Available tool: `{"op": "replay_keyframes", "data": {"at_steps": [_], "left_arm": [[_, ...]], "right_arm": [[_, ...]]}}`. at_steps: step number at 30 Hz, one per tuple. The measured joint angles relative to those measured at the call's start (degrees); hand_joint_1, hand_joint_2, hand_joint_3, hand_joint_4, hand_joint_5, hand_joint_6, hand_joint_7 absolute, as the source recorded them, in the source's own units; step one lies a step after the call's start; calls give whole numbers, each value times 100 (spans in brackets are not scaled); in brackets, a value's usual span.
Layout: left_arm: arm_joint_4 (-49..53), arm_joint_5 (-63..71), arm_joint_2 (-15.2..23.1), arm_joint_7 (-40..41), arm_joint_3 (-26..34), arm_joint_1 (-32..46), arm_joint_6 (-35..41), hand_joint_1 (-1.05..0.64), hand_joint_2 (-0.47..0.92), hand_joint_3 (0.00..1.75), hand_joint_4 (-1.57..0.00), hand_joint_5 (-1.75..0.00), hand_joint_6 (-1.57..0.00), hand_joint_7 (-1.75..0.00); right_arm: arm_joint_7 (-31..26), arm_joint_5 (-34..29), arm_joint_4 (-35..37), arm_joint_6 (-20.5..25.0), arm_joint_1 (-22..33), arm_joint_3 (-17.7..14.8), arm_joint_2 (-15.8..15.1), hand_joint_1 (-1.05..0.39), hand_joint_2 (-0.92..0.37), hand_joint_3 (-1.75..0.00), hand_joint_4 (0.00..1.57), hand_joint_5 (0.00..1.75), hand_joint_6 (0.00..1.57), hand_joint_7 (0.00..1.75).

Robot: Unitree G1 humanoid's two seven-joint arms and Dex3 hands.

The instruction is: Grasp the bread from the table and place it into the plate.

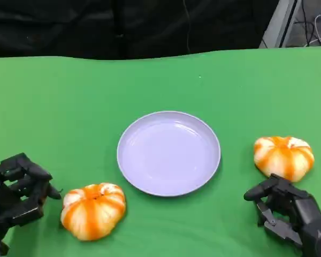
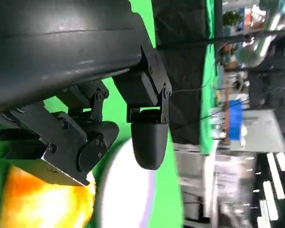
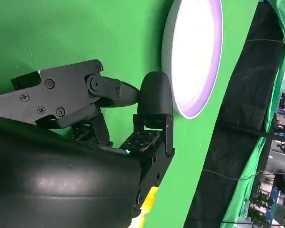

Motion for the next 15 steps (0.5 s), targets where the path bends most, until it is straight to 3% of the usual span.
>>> {"op": "replay_keyframes", "data": {"at_steps": [1,2,4,11,15], "left_arm": [[0,-23,-5,-44,21,-1,18,-9,73,61,-85,-73,-91,-44],[-10,-156,-13,-189,80,-11,169,-17,83,36,-87,-44,-89,-25],[-25,-553,-11,-668,260,-38,732,-30,90,14,-84,-14,-80,-6],[-26,-859,-3,-1478,489,-38,1194,-54,92,8,-64,0,-56,0],[-23,-858,3,-1782,535,-38,1180,-58,92,7,-61,0,-53,0]], "right_arm": [[0,0,0,0,0,0,0,-13,-91,-51,68,171,75,120],[0,0,1,0,0,0,0,-13,-91,-51,68,171,75,121],[2,1,4,0,-2,0,0,-13,-91,-51,68,171,75,120],[10,7,5,3,-5,-2,1,-13,-92,-51,68,173,74,121],[8,5,4,8,-6,-1,1,-13,-92,-50,68,173,74,121]]}}
